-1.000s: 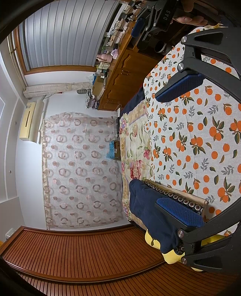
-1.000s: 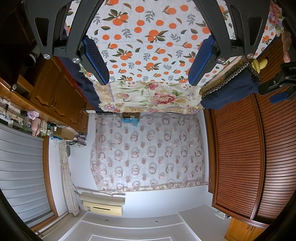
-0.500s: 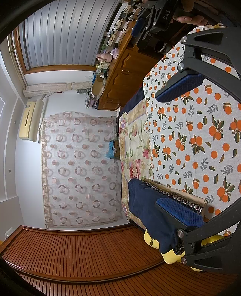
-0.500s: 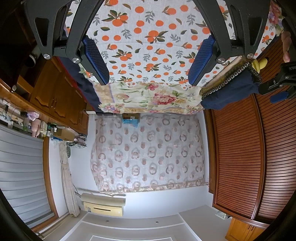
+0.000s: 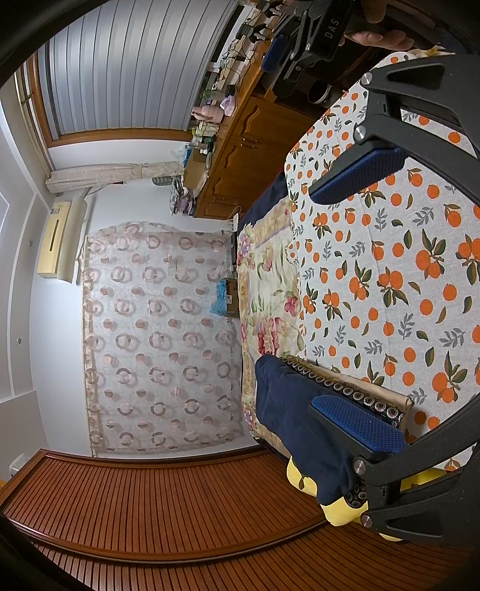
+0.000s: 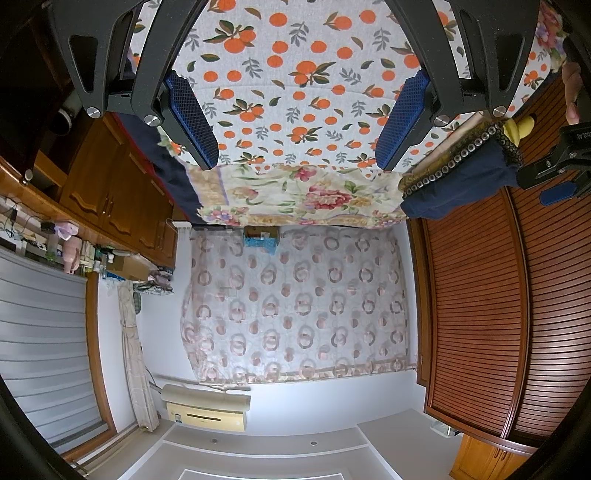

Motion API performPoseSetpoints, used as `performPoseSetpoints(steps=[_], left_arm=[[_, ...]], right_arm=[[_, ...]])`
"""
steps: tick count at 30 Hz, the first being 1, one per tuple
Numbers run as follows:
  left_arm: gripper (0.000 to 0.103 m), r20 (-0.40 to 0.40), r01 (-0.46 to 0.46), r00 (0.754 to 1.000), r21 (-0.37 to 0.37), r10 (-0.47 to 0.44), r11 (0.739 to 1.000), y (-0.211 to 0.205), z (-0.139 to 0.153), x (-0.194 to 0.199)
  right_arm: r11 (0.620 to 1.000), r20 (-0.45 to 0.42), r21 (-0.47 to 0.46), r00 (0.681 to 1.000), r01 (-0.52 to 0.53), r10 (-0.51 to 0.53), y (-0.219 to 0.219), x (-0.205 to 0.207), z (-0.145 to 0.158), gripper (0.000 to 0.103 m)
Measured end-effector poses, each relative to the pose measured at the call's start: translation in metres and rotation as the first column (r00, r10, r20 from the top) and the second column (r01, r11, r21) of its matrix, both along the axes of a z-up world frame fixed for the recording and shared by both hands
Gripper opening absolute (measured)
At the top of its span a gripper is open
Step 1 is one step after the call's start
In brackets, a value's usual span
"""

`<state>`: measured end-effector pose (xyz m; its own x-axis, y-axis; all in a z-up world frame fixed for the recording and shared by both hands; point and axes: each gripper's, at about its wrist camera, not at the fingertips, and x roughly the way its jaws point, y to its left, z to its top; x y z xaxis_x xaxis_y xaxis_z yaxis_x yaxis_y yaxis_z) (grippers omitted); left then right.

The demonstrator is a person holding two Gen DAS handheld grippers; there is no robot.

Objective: Fold small clothes

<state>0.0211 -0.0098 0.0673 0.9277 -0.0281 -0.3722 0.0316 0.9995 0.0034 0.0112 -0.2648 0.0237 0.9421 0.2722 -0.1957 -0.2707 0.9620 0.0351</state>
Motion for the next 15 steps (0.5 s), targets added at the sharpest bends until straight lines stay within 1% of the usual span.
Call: performPoseSetpoints(steps=[15], left_arm=[[0.103,-0.001,0.001,1.000,0.000,-0.001,1.000,-0.0001,0.0004,0.0007]], right_arm=[[1.000,0.002,-0.003,1.000,-0.001,0.001,-0.0012,0.0000,-0.0005,0.088]])
